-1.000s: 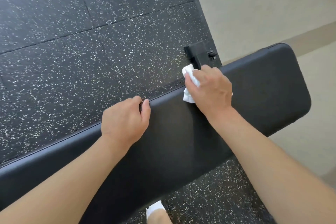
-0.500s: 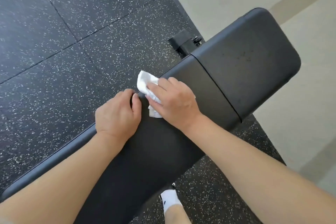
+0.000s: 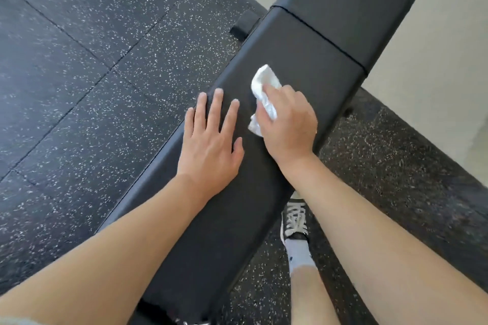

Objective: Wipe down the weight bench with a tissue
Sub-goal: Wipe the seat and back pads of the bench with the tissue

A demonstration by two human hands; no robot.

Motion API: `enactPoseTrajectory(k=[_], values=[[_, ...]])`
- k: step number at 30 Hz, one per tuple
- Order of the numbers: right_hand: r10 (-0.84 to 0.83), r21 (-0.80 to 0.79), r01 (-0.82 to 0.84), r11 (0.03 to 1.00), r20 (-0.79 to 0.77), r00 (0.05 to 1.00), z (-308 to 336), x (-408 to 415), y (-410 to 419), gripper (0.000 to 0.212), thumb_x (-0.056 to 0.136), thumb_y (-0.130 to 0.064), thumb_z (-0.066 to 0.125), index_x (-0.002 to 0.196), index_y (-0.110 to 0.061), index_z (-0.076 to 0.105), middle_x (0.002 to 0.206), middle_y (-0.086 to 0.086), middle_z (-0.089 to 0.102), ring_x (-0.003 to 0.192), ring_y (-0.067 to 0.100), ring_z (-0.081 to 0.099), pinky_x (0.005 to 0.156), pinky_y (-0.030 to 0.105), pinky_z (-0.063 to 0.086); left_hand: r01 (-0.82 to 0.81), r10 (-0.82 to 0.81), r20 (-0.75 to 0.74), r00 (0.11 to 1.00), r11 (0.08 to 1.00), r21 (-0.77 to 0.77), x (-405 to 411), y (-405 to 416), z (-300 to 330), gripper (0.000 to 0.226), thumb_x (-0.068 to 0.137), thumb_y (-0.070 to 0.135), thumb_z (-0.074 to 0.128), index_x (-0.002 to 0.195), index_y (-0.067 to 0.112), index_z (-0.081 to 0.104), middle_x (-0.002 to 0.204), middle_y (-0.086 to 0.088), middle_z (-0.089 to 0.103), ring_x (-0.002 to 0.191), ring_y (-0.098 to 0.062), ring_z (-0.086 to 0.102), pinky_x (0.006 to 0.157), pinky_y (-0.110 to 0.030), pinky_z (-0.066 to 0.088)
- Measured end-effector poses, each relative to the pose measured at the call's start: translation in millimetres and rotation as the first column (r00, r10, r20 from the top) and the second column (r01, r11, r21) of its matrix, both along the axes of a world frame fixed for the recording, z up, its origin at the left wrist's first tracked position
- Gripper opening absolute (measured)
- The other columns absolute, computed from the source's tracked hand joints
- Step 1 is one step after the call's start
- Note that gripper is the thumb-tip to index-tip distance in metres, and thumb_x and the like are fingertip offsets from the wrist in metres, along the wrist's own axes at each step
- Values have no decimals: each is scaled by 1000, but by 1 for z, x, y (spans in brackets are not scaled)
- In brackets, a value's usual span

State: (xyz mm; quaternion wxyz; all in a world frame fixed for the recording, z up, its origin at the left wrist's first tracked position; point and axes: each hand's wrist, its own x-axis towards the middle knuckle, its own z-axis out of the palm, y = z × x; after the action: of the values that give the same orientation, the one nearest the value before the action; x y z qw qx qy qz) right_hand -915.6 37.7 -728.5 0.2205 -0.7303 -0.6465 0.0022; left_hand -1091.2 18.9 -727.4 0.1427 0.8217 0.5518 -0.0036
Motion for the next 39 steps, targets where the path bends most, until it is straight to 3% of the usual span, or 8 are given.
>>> enactPoseTrajectory(k=[7,10,14,17,22,26,35,39], values=[[108,-78,-115,990,-95,990,11,-16,-90,27,94,-31,69,115,-14,71,88,1,61,72,25,53,62,45,47,247,-246,17,969,966,-79,-8,-46,19,70,94,24,41,160,4,30,171,-12,22,159,-32,16,122,-62,22],[31,-41,-34,999,-83,996,3,12,-97,27,94,-30,68,116,-14,71,89,2,60,73,24,53,62,43,49,392,-392,8,920,917,-77,8,-18,24,69,93,22,48,160,11,33,171,-9,20,158,-32,17,121,-63,24],[-186,-15,187,982,-193,963,-9,59,-80,28,94,-30,66,117,-15,69,90,3,58,78,26,56,65,42,50,421,-421,1,907,907,5,68,36,15,67,98,34,45,162,17,32,172,-8,19,158,-32,15,122,-61,19],[-308,-59,306,950,-329,893,-14,100,-60,31,96,-36,61,123,-20,63,100,-2,63,86,23,60,68,38,48,442,-444,20,896,895,67,130,67,4,70,96,43,44,161,20,33,171,-7,22,157,-34,16,123,-62,16],[-349,-92,356,930,-526,776,-22,135,-24,32,97,-44,58,121,-23,54,111,-16,65,89,11,59,68,29,37,363,-382,101,918,916,169,166,78,-8,61,96,36,48,157,26,41,168,-2,30,156,-28,22,125,-56,16],[-434,-142,453,880,-627,647,-25,154,2,29,100,-44,57,118,-22,51,101,-21,58,80,6,52,66,30,35,352,-369,93,925,923,158,169,76,-3,61,94,32,48,155,23,44,167,-3,31,156,-30,23,125,-56,17],[-447,-157,651,743,-840,307,-37,119,-8,13,105,-38,50,105,-25,50,80,-11,60,73,15,59,64,39,48,381,-401,87,912,906,185,171,79,-11,64,91,30,45,154,21,44,165,-5,33,155,-32,24,122,-59,22],[-427,-204,607,768,-870,248,-35,65,-65,13,105,-44,50,100,-33,46,73,-15,54,67,11,54,59,29,38,366,-390,96,916,909,200,170,77,-11,64,90,30,45,153,22,44,165,-4,33,154,-30,25,122,-58,23]])
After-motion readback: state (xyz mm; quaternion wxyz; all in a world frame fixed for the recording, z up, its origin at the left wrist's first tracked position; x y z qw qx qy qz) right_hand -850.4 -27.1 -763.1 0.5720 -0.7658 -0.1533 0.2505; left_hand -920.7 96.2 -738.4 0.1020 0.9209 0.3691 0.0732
